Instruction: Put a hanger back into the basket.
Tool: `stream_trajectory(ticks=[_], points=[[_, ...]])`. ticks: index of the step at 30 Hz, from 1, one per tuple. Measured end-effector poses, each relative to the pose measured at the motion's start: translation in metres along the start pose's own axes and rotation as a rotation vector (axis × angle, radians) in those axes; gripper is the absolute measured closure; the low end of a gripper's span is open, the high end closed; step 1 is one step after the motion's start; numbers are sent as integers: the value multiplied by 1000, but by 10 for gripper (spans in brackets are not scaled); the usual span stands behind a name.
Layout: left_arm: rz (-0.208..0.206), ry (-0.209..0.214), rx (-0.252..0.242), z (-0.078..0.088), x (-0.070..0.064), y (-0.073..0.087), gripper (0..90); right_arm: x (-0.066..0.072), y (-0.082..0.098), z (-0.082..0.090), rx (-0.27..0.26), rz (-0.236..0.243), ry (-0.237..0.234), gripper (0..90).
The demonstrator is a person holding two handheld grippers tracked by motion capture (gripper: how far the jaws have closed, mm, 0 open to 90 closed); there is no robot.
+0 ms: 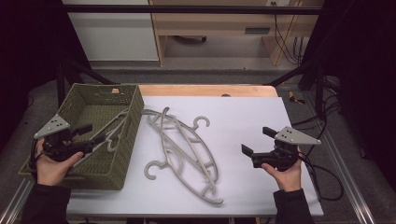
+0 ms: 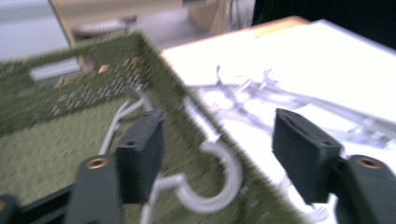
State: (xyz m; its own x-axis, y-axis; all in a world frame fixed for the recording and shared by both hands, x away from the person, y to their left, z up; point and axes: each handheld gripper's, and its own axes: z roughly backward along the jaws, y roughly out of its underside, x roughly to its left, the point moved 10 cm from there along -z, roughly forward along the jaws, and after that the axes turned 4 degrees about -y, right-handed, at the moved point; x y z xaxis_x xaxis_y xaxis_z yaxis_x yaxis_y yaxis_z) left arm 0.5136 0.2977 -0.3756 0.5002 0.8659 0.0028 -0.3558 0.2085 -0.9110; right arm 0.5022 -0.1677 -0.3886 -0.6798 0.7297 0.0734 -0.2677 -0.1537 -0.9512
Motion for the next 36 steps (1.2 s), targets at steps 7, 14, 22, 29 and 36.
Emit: stream_trajectory(ticks=[7, 14, 22, 29, 36], points=[[17, 48, -76, 8, -33, -5, 183, 8, 1, -7, 10, 0, -10, 6], [-34, 68, -67, 3, -61, 1, 155, 24, 6, -19, 51, 15, -46, 10], [-68, 68, -59, -7, -76, 9, 128, 46, 12, -37, 85, 5, -105, 20], [-81, 82, -20, -18, -81, 20, 99, 68, 23, -55, 158, 32, -137, 42], [-80, 84, -21, -17, -79, 20, 88, 93, 38, -77, 246, 84, -156, 71]])
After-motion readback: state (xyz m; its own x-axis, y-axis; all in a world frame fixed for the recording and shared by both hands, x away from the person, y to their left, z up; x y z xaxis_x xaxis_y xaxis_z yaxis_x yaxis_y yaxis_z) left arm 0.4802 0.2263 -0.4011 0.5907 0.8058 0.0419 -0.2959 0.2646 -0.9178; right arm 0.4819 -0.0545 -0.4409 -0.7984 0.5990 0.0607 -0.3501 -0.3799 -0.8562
